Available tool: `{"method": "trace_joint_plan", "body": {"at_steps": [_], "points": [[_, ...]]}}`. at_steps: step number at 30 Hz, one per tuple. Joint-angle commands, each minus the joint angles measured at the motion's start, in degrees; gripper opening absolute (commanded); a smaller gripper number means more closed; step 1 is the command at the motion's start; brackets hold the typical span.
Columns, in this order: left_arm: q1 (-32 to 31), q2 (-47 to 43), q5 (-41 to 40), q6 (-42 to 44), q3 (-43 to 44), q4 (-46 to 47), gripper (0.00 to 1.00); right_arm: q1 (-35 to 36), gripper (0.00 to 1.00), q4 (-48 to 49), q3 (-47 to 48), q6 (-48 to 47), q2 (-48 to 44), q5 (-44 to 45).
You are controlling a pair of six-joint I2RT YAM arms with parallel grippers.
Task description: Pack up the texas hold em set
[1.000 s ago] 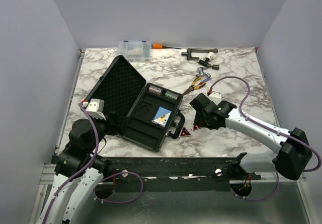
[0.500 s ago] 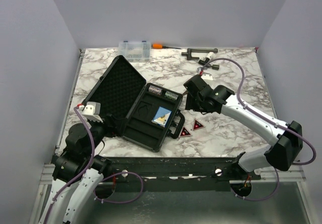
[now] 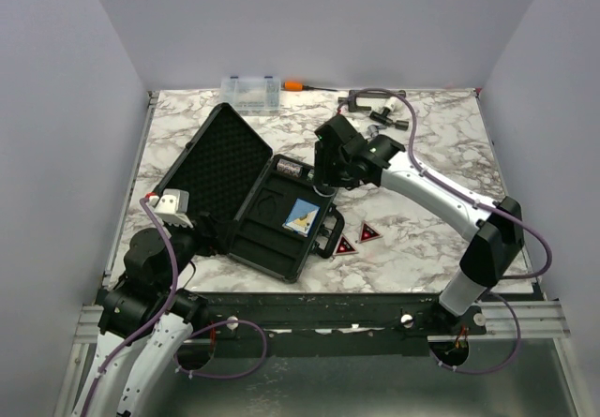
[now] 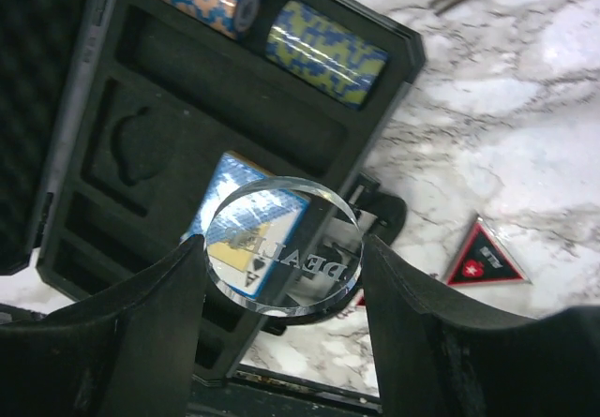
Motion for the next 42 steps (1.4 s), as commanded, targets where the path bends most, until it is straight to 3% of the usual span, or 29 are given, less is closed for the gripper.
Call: {"method": "trace_joint_plan", "body": {"at_steps": [1, 22, 24, 26, 28, 29, 38, 42], "points": [[-0.08, -0.41, -1.11, 0.28, -0.41, -0.04, 0.76, 1.98, 0.27, 1.68, 5.58, -1.49, 4.32, -3.9], [-0.06, 0.38, 0.0, 0.52, -0.45, 0.29, 0.76, 9.84, 0.24, -1.5, 25.81, -1.78, 27.69, -4.04], [-0.06, 0.38, 0.27, 0.65, -0.47, 0.36, 0.64, 10.43, 0.24, -1.65, 27.46, -1.78, 29.72, -3.97], [-0.06, 0.4, 0.63, 0.73, -0.43, 0.46, 0.35, 10.83, 0.24, -1.92, 28.93, -1.74, 31.54, -4.06], [-0.06, 0.28, 0.57, 0.79, -0.51, 0.47, 0.14, 11.25, 0.24, -2.09, 30.19, -1.78, 33.21, -3.96], [-0.08, 0.28, 0.4, 0.74, -0.5, 0.47, 0.09, 11.28, 0.24, -2.1, 30.5, -1.74, 33.93, -4.09], [-0.06, -0.1, -0.08, 0.63, -0.55, 0.49, 0.12, 11.39, 0.25, -2.59, 31.84, -1.69, 37.42, -2.41], [-0.06, 0.03, -0.2, 0.64, -0.48, 0.47, 0.12, 11.37, 0.31, -2.91, 31.33, -1.68, 38.32, -1.64]]}}
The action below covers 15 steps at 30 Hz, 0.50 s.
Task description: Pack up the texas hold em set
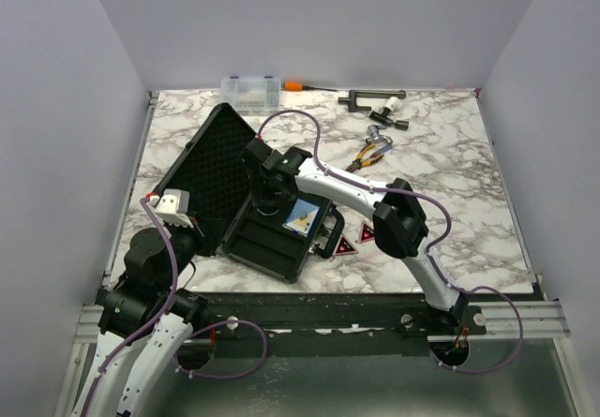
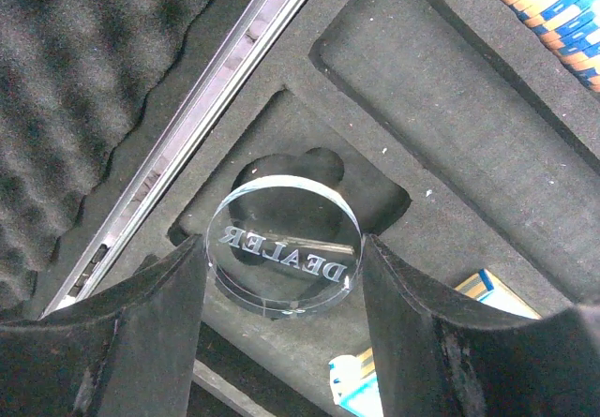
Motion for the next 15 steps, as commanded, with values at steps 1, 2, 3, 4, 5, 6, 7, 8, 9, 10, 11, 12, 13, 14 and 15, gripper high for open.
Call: {"method": "trace_joint_plan", "body": {"at_steps": [1, 2, 3, 4, 5, 6, 7, 8, 9, 10, 11, 12, 13, 14, 15], "points": [[-0.06, -0.02, -0.27, 0.18, -0.46, 0.39, 0.12, 0.32, 0.32, -1.25, 0.45, -0.13, 2.59, 2.4], [-0.06, -0.03, -0.32, 0.14, -0.52, 0.44, 0.12, 0.33, 0.33, -0.78, -0.06, -0.18, 2.68, 2.54], [-0.06, 0.07, -0.38, 0.19, -0.52, 0.44, 0.12, 0.35, 0.34, -0.01, -0.51, -0.27, 2.75, 2.5], [-0.02, 0.11, -0.46, 0.15, -0.53, 0.49, 0.12, 0.34, 0.34, 0.4, -0.61, -0.31, 3.06, 2.82], [-0.05, 0.29, -0.54, 0.08, -0.53, 0.42, 0.12, 0.32, 0.34, 0.7, -0.38, -0.4, 3.28, 3.53], [-0.02, 0.39, -0.43, 0.11, -0.52, 0.49, 0.13, 0.27, 0.34, 1.03, -0.11, -0.42, 3.6, 4.27], [-0.06, 0.35, -0.42, 0.08, -0.5, 0.43, 0.13, 0.28, 0.34, 1.1, 0.41, -0.49, 3.85, 4.9], [-0.02, 0.39, -0.44, 0.05, -0.52, 0.45, 0.13, 0.26, 0.34, 1.1, 1.17, -0.5, 4.22, 5.25], [-0.06, 0.4, -0.58, 0.08, -0.49, 0.37, 0.13, 0.29, 0.34, 1.27, 1.78, -0.53, 4.49, 5.35], [-0.04, 0.33, -0.65, 0.08, -0.5, 0.36, 0.13, 0.32, 0.34, 1.48, 2.27, -0.62, 4.78, 5.01], [-0.06, 0.18, -0.7, 0.06, -0.48, 0.36, 0.13, 0.33, 0.34, 1.72, 2.6, -0.62, 5.1, 4.55], [-0.06, 0.18, -0.82, 0.01, -0.45, 0.36, 0.13, 0.35, 0.34, 1.86, 2.74, -0.56, 5.24, 4.33], [-0.06, 0.09, -0.91, 0.02, -0.46, 0.36, 0.13, 0.31, 0.34, 2.09, 2.72, -0.54, 5.41, 4.11], [-0.07, 0.14, -1.01, 0.02, -0.53, 0.36, 0.13, 0.34, 0.34, 2.17, 2.66, -0.45, 5.58, 3.96], [-0.05, 0.09, -1.12, 0.0, -0.53, 0.38, 0.13, 0.35, 0.34, 2.37, 2.29, -0.41, 5.67, 3.96]]}}
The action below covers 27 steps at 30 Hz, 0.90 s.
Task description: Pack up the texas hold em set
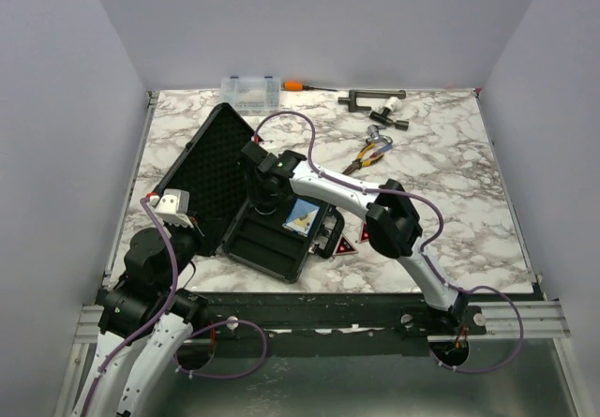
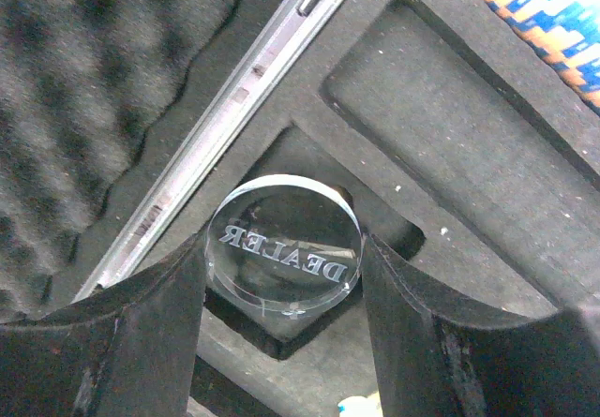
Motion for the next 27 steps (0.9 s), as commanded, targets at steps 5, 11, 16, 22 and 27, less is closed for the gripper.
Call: {"method": "trace_joint_plan", "body": {"at_steps": [5, 11, 16, 22, 27], "points": [[-0.05, 0.4, -1.42, -0.06, -0.49, 0.09, 0.16, 0.08, 0.41, -0.57, 0.01, -0.61, 2.74, 1.87], [-0.03, 4.22, -7.12, 1.69, 2.85, -1.9, 0.31, 0.09, 0.61, -1.22, -2.38, -0.94, -2.84, 2.68], [1.87, 17.68, -15.39, 3.11, 12.39, -7.0, 0.33, 0.09, 0.66, -1.79, -4.55, -0.86, -11.72, 0.84], [12.66, 29.91, -8.87, 6.75, 25.48, -7.26, 0.65, 0.09, 0.76, 3.01, -18.87, 1.4, -27.4, 0.77], [21.92, 39.58, -3.97, 7.81, 31.0, -7.3, 0.8, 0.09, 0.81, 4.74, -30.39, 2.95, -38.62, 1.59]]}}
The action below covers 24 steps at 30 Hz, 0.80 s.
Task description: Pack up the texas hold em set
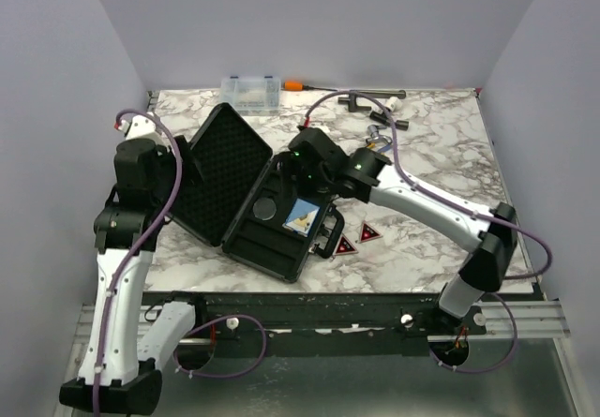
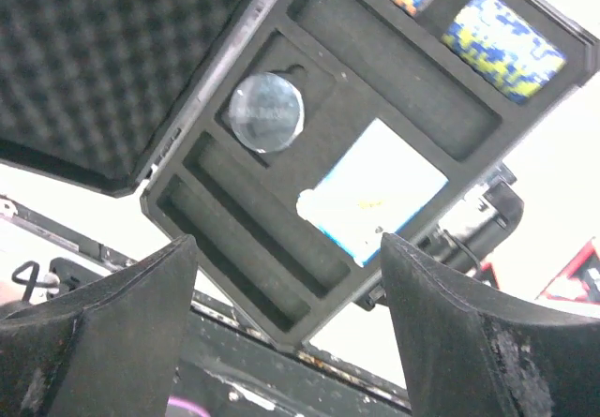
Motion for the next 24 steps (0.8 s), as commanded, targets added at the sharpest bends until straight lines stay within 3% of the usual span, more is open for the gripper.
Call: {"method": "trace_joint_plan", "body": {"at_steps": [1, 7, 10, 15, 24], "points": [[8.5, 7.84, 6.79, 2.36, 4.09, -1.27, 0.82, 0.18, 0.82, 1.44, -9.23, 2.07, -7.32, 1.4], [19.38, 15.56, 16.43, 1.25, 2.65, 2.07, 0.91, 0.16, 0.83, 1.15, -18.05, 3.61, -16.69, 3.37], [23.01, 17.68, 27.31, 0.85, 0.09, 5.94, 0.92, 0.11, 0.83, 1.26, -21.38, 4.36, -20.31, 3.49], [23.78, 21.03, 36.91, 1.76, -1.65, 8.71, 0.92, 0.18, 0.83, 0.75, -24.6, 4.86, -24.02, 3.49], [23.74, 25.17, 38.8, 1.58, -2.44, 9.02, 0.79, 0.17, 0.84, -0.49, -26.82, 5.07, -27.69, 4.44]]}}
